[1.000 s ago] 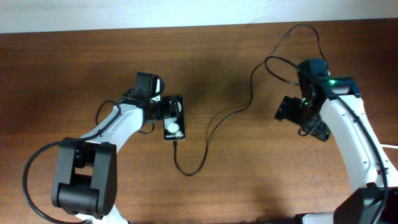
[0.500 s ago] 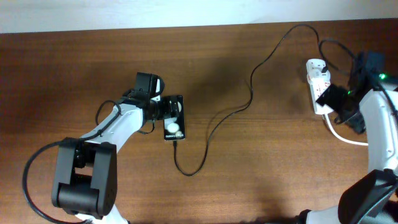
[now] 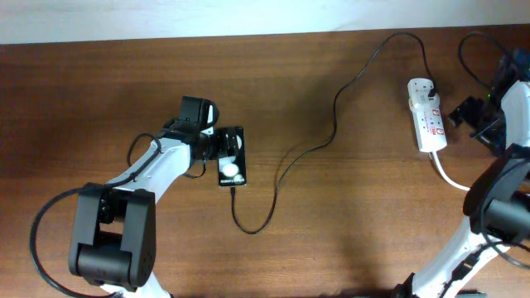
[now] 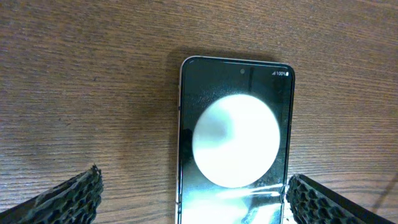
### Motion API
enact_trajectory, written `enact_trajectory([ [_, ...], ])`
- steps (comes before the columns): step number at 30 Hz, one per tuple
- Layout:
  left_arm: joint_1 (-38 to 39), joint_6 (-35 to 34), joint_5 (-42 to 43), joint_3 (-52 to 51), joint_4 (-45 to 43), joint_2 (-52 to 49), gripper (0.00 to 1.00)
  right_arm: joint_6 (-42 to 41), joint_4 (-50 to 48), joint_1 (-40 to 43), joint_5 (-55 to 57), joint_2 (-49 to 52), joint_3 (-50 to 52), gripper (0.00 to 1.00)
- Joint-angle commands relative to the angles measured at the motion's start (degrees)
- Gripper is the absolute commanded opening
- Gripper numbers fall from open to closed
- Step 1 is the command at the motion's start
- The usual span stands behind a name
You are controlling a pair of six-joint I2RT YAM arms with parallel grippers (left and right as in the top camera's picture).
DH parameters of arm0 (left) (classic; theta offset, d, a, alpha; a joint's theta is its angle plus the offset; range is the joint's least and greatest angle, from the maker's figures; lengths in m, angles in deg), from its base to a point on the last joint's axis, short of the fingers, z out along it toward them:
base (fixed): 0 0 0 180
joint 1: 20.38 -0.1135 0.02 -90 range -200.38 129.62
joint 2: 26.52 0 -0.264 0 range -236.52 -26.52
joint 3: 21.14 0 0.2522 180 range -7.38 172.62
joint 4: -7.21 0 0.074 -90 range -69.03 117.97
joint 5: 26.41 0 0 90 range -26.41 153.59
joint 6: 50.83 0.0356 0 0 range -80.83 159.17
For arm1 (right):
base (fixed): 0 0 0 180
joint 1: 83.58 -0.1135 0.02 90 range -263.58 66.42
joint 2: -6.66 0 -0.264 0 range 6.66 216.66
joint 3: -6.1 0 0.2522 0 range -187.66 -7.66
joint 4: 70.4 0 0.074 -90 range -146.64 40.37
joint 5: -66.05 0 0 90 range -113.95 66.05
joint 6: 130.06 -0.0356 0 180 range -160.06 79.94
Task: Plug charger to phone and switch on socket
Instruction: 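Move the right gripper to the white power strip's switch, then press down the power strip switch with the right gripper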
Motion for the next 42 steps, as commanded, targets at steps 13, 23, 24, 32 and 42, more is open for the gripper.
enact_trajectory([
  [13,0.2,0.3,-0.2,0.9,-0.1,1.4,0.99,0.2,-13.1,-1.5,-10.7,8.5,0.9,0.99],
  [23,0.2,0.3,-0.2,0.9,-0.1,1.4,0.99,0.2,-11.7,-3.0,-10.7,10.3,0.9,0.99],
  [24,0.2,0.3,-0.2,0.9,-0.1,1.4,0.99,0.2,-10.9,-3.0,-10.7,10.3,0.9,0.99],
  [32,0.2,0.3,-0.2,0.9,-0.1,1.4,0.99,0.2,-8.4,-3.1,-11.1,10.3,0.9,0.99],
  [42,0.2,0.3,-0.2,0.9,-0.1,1.4,0.99,0.4,-12.3,-3.0,-9.5,10.3,0.9,0.99],
])
